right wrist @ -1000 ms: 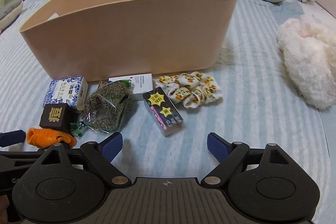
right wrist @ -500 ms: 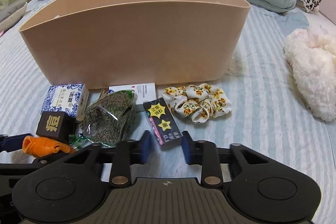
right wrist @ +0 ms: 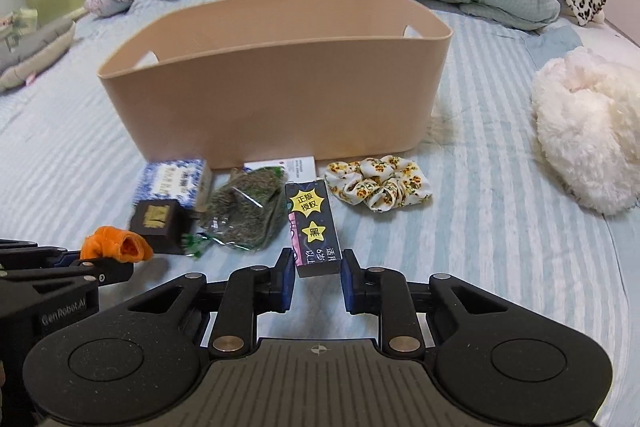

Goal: Organize objects
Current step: 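Carry both items over the basket and open both tools to drop them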

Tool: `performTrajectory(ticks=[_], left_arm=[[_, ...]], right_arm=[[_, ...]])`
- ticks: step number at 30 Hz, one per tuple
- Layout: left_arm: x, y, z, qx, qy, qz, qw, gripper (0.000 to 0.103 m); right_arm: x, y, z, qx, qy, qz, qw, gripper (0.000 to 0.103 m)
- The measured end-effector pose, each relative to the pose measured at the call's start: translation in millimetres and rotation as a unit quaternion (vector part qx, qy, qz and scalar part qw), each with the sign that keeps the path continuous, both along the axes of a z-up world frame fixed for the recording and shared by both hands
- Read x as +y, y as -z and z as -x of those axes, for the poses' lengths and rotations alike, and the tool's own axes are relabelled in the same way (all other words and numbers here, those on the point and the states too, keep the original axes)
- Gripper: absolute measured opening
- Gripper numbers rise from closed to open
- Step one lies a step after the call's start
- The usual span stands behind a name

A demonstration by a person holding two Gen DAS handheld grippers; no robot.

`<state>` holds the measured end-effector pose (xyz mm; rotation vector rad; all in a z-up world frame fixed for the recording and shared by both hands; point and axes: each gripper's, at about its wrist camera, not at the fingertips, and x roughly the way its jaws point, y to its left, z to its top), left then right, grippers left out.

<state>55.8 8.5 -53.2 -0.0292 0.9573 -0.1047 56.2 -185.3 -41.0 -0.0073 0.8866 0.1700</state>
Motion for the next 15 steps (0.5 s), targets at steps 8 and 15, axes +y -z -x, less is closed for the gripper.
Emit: performTrajectory(ticks=[8, 15], left_arm=[[25, -59, -12, -0.064, -0.03, 0.015, 0.9974, 0.01], [26, -112, -47, -0.129, -0.032, 0.018, 0.991, 0.011]], right_arm=[[-12, -40, -4, -0.063, 0.007, -0.014, 0.998, 0.022], [-24, -65, -33, -0.108, 0.018, -0.013, 0.994, 0.022]])
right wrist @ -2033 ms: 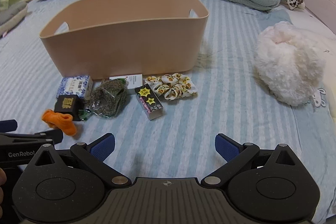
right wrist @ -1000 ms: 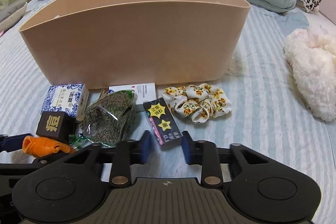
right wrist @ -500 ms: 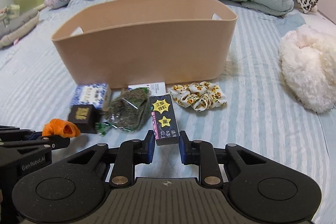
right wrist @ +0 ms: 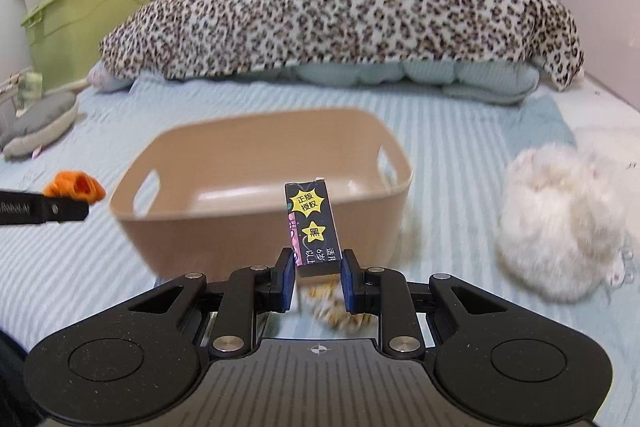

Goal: Organize objects
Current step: 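Carry both items over the basket and open both tools to drop them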

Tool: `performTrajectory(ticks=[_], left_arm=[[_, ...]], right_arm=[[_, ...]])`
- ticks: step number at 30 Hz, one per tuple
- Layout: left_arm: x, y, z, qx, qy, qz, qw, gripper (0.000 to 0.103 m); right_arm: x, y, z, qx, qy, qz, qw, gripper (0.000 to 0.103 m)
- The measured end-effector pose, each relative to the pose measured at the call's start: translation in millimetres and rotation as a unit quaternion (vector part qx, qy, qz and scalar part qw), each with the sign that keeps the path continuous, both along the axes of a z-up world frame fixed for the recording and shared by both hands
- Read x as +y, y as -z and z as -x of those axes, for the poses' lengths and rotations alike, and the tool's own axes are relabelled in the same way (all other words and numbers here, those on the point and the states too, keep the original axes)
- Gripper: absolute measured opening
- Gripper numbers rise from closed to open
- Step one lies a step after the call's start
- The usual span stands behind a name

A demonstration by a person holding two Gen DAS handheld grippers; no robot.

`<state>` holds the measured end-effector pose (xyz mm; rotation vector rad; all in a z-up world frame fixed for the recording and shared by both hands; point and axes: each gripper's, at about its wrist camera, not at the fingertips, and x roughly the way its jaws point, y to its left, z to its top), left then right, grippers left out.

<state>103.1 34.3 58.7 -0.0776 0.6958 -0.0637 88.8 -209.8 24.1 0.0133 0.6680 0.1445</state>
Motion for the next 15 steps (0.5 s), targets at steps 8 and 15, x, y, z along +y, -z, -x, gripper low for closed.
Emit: performTrajectory(ticks=[8, 15], left_arm=[[-23, -13, -53, -0.027, -0.006, -0.027, 0.9992, 0.011], [-43, 27, -106, 0.036, -0.009, -0.045, 0.9983, 0.011]], right_arm=[[1, -10, -58, -0.022, 0.001, 0.009, 1.0, 0.022], [10, -1, -99, 0.006, -0.01, 0.026, 1.0, 0.022]])
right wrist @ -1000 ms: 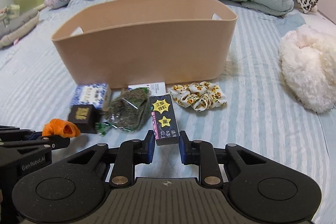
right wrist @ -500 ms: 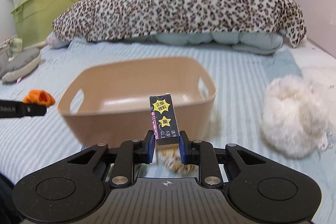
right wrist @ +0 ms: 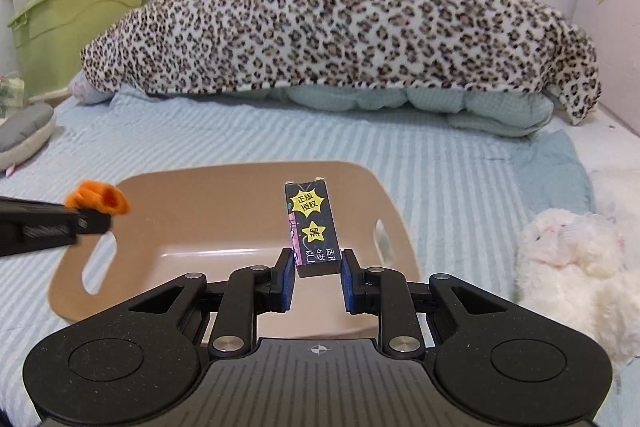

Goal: Organize objects
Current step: 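Carry both items over the basket and open both tools to drop them, then move both tools back toward the remaining items beside the basket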

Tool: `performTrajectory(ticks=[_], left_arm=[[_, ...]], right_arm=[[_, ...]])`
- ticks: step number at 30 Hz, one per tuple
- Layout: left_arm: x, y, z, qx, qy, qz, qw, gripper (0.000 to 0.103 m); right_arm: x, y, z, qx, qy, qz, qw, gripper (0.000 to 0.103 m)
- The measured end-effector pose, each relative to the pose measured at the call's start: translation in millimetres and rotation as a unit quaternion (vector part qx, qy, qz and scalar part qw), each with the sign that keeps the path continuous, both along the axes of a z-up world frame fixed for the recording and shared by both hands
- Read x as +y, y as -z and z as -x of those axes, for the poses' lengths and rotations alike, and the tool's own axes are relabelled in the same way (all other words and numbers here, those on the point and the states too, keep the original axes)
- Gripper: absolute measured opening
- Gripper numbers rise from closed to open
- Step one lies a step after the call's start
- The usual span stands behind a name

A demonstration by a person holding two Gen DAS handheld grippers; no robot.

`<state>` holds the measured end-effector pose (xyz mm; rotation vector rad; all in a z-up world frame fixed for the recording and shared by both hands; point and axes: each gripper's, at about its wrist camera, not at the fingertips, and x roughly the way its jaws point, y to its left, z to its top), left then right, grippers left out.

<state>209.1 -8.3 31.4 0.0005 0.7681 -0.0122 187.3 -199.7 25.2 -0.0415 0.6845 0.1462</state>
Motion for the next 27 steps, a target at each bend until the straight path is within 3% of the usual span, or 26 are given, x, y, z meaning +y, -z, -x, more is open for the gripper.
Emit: performTrajectory(ticks=[5, 10, 11, 13, 14, 16, 19, 22, 27], left_arm=[[-4, 31, -16, 0.044, -0.011, -0.009, 0.9989, 0.011], [-2, 35, -14, 0.06, -0.004, -0.012, 0.9981, 0.013], [-1, 33, -11, 0.057, -0.005, -0.012, 0.9983, 0.014], [0, 27, -5, 0.051, -0.001, -0.012, 0.9986, 0.022], [-1, 24, -3, 0.052, 0.003, -0.014, 0.9986, 0.038], [-2, 17, 4, 0.045, 0.01, -0.013, 0.9988, 0.058], [-3, 5, 20, 0.025, 0.01, -0.019, 0.9995, 0.076], [-5, -4, 34, 0.019, 0.001, -0.036, 0.9992, 0.08], [3, -11, 60, 0.025, 0.002, -0.015, 0.9996, 0.081]], right_arm=[[12, 20, -17, 0.037, -0.019, 0.018, 0.999, 0.022], [16, 31, -18, 0.056, -0.029, 0.016, 0.998, 0.023], [16, 29, -16, 0.054, -0.027, 0.014, 0.998, 0.035], [14, 25, -9, 0.047, -0.025, 0.013, 0.999, 0.037], [13, 22, -5, 0.043, -0.024, 0.015, 0.999, 0.042], [12, 14, 3, 0.031, -0.026, 0.022, 0.999, 0.053], [9, 0, 19, 0.013, -0.032, 0.027, 0.999, 0.069], [5, -11, 35, 0.016, -0.031, 0.025, 0.999, 0.083], [-3, -18, 61, 0.031, -0.04, 0.029, 0.998, 0.1]])
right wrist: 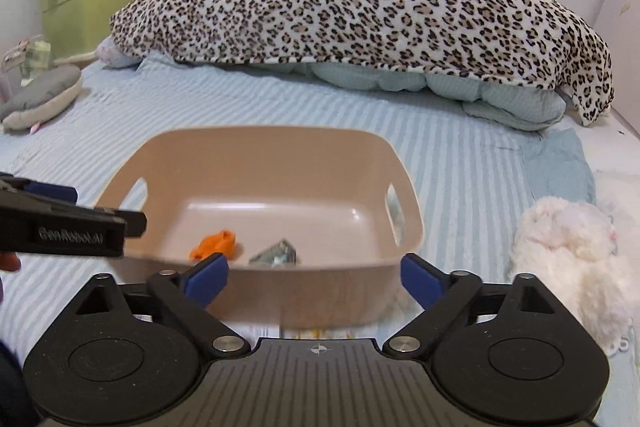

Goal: Organize objects
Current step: 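Move both tools back toward the remaining items beside the basket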

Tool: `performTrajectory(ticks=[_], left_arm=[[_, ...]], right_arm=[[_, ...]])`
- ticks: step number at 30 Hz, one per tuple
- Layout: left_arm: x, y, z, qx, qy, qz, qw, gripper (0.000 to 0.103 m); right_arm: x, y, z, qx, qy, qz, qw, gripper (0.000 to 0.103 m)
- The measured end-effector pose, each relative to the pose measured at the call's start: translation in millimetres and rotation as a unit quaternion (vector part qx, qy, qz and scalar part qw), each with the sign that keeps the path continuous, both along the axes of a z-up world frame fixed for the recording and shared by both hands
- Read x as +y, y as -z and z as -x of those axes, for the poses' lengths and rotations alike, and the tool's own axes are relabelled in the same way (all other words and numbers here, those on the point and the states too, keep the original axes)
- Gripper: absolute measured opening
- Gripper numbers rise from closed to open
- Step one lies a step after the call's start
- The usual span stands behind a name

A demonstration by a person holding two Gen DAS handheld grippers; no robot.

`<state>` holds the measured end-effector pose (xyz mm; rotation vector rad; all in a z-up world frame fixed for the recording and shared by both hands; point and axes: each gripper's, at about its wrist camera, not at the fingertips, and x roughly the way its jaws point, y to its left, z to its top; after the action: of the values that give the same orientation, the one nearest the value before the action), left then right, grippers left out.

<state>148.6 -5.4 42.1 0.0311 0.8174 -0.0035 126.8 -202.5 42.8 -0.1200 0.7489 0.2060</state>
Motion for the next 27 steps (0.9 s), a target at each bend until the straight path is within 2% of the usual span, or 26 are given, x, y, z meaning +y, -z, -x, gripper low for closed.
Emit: performTrajectory(ticks=[3, 9, 12, 18, 22, 27], left_arm=[[4, 0, 16, 0.001, -0.001, 0.004, 1.0, 0.081], [10, 9, 40, 0.016, -0.003, 0.013, 0.9998, 0.081], [13, 20, 47, 0.029, -0.003, 0.012, 0.9995, 0.081], [19, 50, 53, 0.063, -0.012, 0.017, 0.9978, 0.081], [23, 66, 53, 0.083, -0.011, 0.03, 0.996, 0.081], [21, 81, 53, 0.106, -0.001, 0.051, 0.9931, 0.081]], right_arm=[[-4, 4, 14, 0.013, -0.002, -0.003, 1.0, 0.103], [-7, 30, 26, 0.059, -0.003, 0.024, 0.998, 0.103], [-8, 45, 27, 0.085, 0.0, 0.023, 0.996, 0.103], [-10, 73, 29, 0.119, 0.004, 0.054, 0.991, 0.103], [-16, 90, 26, 0.152, 0.012, 0.05, 0.987, 0.103], [-18, 105, 24, 0.17, 0.013, 0.059, 0.984, 0.103]])
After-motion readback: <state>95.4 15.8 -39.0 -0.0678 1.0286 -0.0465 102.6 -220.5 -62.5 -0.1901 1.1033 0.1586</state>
